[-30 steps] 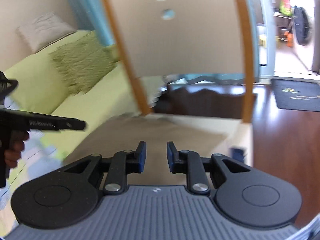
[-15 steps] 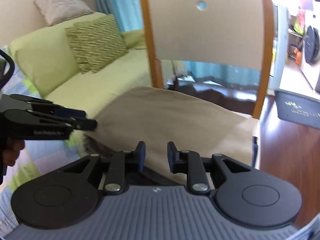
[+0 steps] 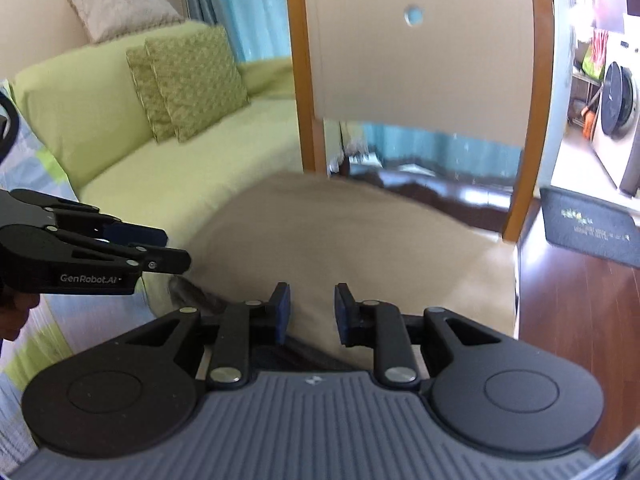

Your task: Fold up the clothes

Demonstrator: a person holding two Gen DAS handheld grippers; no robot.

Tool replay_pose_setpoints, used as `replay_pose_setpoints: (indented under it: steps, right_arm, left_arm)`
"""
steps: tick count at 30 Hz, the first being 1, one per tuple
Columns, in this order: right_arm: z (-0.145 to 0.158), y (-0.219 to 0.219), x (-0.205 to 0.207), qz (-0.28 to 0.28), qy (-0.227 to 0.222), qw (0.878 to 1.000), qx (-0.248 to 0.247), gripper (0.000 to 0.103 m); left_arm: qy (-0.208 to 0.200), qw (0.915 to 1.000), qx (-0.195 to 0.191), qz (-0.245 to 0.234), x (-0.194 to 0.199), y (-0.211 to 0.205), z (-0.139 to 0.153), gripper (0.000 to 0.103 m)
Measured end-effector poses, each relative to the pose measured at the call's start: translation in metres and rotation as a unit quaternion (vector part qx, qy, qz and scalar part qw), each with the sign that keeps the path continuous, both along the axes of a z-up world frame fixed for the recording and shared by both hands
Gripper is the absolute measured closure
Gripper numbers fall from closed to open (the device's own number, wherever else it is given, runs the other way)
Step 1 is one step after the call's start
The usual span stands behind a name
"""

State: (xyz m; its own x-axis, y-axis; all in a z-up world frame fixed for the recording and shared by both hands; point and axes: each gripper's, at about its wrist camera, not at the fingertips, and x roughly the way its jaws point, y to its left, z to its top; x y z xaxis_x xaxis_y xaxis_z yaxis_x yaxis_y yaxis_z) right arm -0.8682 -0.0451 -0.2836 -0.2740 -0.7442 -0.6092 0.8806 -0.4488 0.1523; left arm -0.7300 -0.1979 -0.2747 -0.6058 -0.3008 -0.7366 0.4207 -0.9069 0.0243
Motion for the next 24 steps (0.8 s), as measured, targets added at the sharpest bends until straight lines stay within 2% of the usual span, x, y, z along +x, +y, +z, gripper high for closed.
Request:
replay_pose_setpoints:
  steps: [3,5,9,13,17,20,22,24]
  right_arm:
    - [-0.02,-0.012,-0.002,-0.001,-0.009,1.0,0.021,0.082]
    - [-0.027,-0.011,-0.002,-0.007,-0.014,1.0,0.024,0.082]
    - [-0.005,0.014,0.005,-0.029,-0.005,1.0,-0.003,0.081]
    - [0.001,0.032,0.005,-0.079,0.016,0.997,0.003,0.081]
    - [-0.032,0.03,-0.002,-0.123,-0.001,0.991,0.049,0.08]
    - [-0.034,0.034,-0.001,-0.144,-0.008,0.989,0.029,0.079]
    - [-0.025,0.041,0.006,-0.165,-0.013,0.986,0.008,0.075]
    - [-0.012,0.055,0.02,-0.2,-0.023,0.979,-0.01,0.062]
  left_arm:
    - [-0.019,0.9998,0.005,0.006,-0.01,-0.006,-0.02,0.06]
    - [-0.015,0.9999,0.004,0.005,-0.009,-0.006,-0.017,0.06]
    - [-0.007,0.9999,-0.015,0.003,-0.001,0.0,0.002,0.063]
    - [0.006,1.0,0.005,0.0,-0.006,0.005,0.009,0.063]
    - [-0.008,0.9999,0.006,0.009,-0.023,0.009,-0.013,0.063]
    - [-0.002,0.9997,0.004,0.025,-0.018,0.012,-0.008,0.062]
    - [-0.006,0.9995,0.007,0.031,-0.015,0.012,-0.006,0.061]
    - [-0.033,0.9984,0.015,0.042,-0.007,0.018,0.003,0.057]
